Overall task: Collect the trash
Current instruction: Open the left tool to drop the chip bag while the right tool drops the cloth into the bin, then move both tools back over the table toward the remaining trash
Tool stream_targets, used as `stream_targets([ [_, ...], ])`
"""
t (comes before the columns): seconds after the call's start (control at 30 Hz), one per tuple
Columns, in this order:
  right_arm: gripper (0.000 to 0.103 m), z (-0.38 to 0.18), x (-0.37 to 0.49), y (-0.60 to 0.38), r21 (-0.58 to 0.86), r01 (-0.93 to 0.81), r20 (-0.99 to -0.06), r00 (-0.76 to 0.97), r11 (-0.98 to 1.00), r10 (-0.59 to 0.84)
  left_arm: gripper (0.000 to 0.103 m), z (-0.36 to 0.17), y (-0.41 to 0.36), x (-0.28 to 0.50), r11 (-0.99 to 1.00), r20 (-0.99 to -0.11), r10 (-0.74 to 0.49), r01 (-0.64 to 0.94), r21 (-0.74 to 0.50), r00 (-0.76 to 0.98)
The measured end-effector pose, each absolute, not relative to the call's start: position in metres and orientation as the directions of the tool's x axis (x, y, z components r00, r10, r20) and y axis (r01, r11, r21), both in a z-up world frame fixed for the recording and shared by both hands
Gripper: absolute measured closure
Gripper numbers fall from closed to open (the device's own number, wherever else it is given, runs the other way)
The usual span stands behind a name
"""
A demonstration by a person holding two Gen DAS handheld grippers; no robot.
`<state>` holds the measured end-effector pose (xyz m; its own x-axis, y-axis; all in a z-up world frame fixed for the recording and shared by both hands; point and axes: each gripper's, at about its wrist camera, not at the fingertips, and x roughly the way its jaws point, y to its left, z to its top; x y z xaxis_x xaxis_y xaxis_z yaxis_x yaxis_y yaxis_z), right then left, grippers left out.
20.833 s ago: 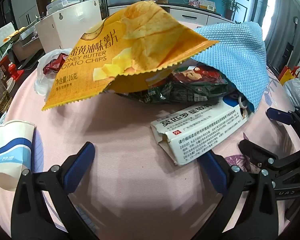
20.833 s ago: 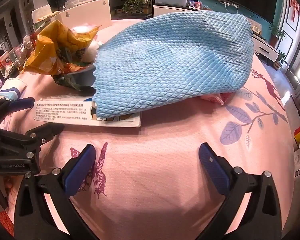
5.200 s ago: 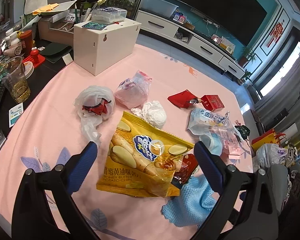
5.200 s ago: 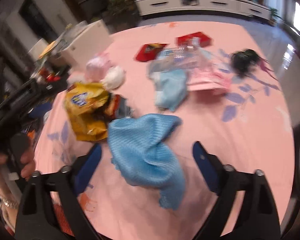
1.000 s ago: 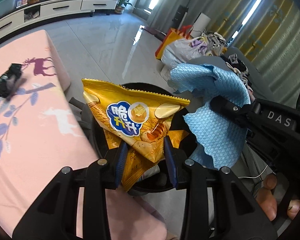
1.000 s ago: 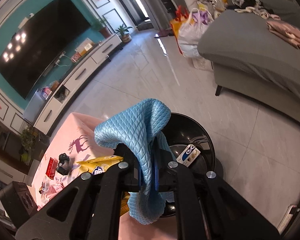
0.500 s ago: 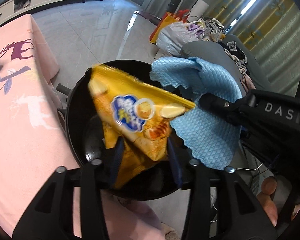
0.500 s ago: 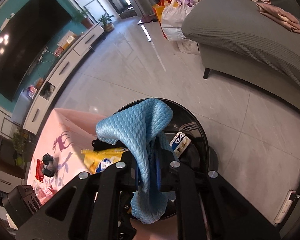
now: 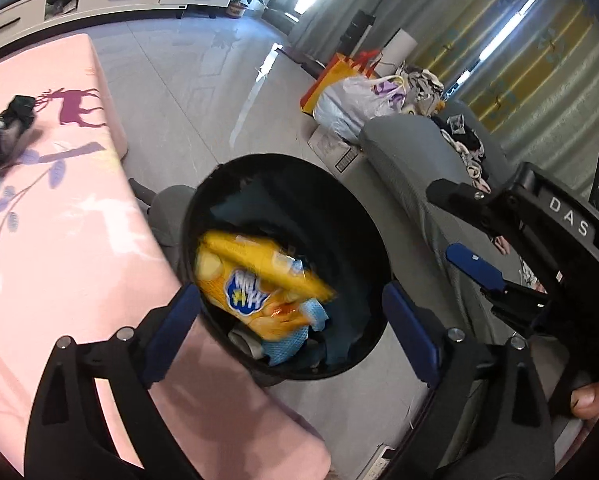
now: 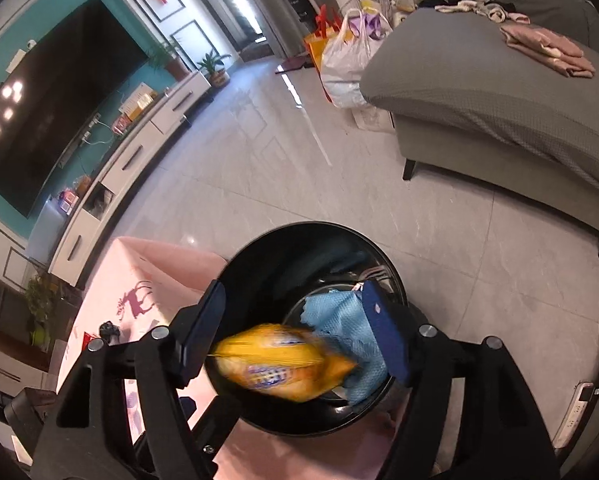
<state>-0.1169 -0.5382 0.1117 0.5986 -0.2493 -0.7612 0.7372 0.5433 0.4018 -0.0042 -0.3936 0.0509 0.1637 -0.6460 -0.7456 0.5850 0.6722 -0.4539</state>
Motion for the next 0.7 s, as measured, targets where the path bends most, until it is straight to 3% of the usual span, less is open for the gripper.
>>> stream_targets([
  [0.2,0.028,0.133,-0.116,-0.520,0.394,0.707,-0.723,0.633,0.587,-0.278,0.009,0.073,-0.353,-0.004,0.690,-0.728,-0.655,0.551,-0.469,0.201],
  [0.33,0.024,0.146,-0.104,-0.499,0.370,0.668,-0.703,0.656,0.646,-0.276,0.006,0.095,-0.299,0.001,0.768,-0.726,-0.603,0.489,-0.414,0.332],
  [0.5,0.018,0.165,-0.086,-0.459,0.346,0.577,-0.664,0.708,0.740,-0.241,0.003,0.120,-0.218,0.010,0.868,-0.726,-0.485,0.369,-0.332,0.487],
  [0.7,0.010,0.182,-0.062,-0.406,0.326,0.420,-0.616,0.774,0.847,-0.147,0.003,0.133,-0.088,0.027,0.956,-0.727,-0.271,0.085,-0.282,0.631],
])
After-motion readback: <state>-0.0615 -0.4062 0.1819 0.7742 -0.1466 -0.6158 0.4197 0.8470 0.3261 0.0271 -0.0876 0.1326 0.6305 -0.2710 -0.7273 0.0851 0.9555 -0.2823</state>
